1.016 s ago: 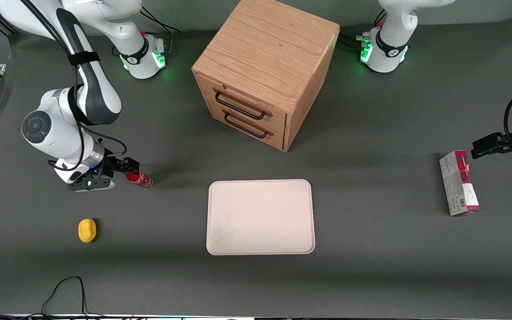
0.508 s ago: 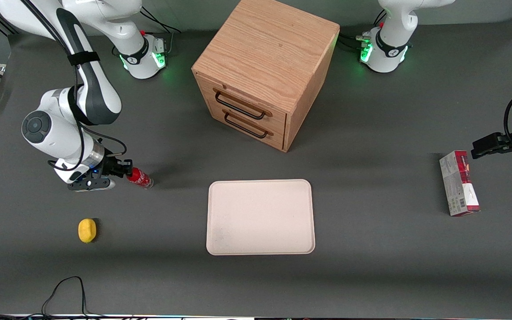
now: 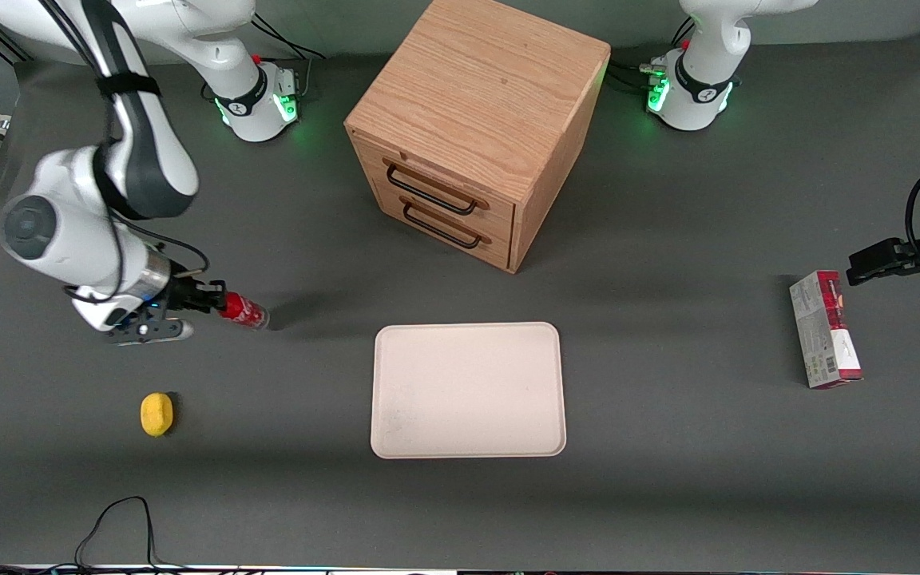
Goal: Place coke bottle on tray
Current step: 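Lift the bottle and carry it over the white tray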
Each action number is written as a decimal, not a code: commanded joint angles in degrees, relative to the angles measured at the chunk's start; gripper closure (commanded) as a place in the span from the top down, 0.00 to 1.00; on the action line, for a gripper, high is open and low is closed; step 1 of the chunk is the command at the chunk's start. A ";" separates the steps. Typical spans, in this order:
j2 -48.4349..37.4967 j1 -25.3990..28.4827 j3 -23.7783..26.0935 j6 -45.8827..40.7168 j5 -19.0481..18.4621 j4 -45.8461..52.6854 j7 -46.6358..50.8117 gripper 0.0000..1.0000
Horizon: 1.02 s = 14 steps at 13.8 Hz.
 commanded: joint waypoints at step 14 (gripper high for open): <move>33.85 10.02 0.23 -22.76 -0.45 59.33 31.99 0.00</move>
